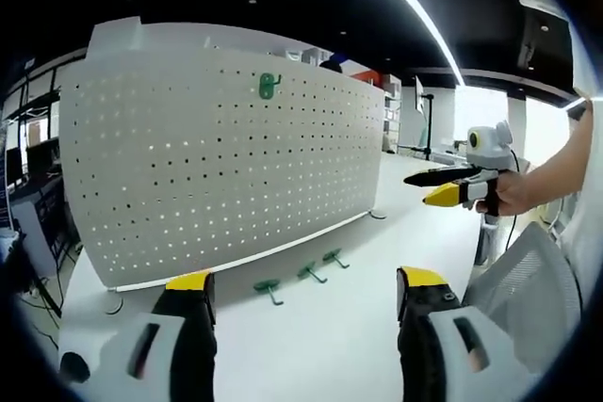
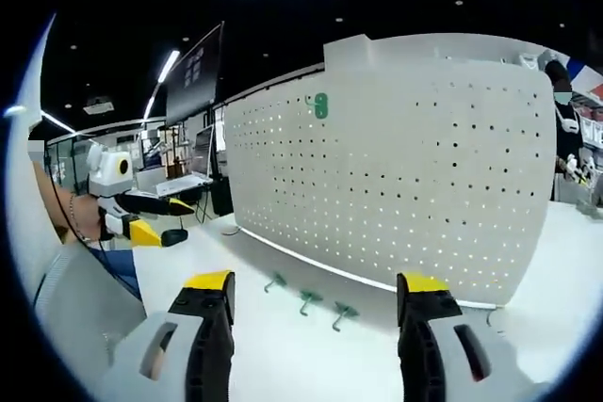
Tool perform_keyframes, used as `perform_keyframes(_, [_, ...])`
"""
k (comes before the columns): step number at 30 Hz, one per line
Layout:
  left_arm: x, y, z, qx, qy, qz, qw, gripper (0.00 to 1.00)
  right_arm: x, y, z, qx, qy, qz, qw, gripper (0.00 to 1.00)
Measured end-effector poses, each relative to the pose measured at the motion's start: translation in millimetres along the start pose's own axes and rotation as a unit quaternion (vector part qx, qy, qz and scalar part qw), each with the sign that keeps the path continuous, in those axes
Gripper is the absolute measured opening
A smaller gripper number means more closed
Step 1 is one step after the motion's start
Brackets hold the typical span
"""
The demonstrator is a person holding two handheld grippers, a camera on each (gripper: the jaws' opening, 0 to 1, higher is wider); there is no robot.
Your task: Insert the hook assembly into the mounting plate slot until the hook locks in place.
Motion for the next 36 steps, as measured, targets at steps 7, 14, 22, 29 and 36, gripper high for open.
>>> perform_keyframes(7, [-5.4, -2.6, 0.2, -0.002, 0.000, 0.007, 1.0000, 0.81, -10.3, -9.2, -2.1, -0.003, 0.003, 0.010, 0.9999, 0.68])
perform_keyframes(14, [-12.3, -7.8, 2.4, -0.002, -0.002, 0.015, 0.9999, 0.81, -19.7, -15.9, -1.2, -0.002, 0.003, 0.024, 0.9997, 0.68])
perform_keyframes(22, [-17.0, -15.6, 6.4, -0.002, -0.004, 0.021, 0.9998, 0.80, -32.1, -23.8, 0.5, 0.000, 0.009, 0.041, 0.9991, 0.68])
perform_keyframes(29, [-20.7, -21.5, 11.0, -0.001, -0.004, 0.028, 0.9996, 0.80, -36.7, -28.6, 2.4, -0.001, 0.010, 0.047, 0.9988, 0.68])
perform_keyframes(36, [-24.4, -22.5, 10.8, -0.006, -0.004, 0.035, 0.9994, 0.80, -43.1, -33.0, -0.6, -0.004, 0.010, 0.055, 0.9984, 0.69])
Point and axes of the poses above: the point that each gripper's makers call its tool centre point, and the gripper's own axes: y roughly forward along the fingers, z roughly to its left, x roughly out of its top, the point moved 1 cm from there along -y, roughly backward along the fingers, and after that the axes turned 2 degrees about z, right-handed, at the moved point
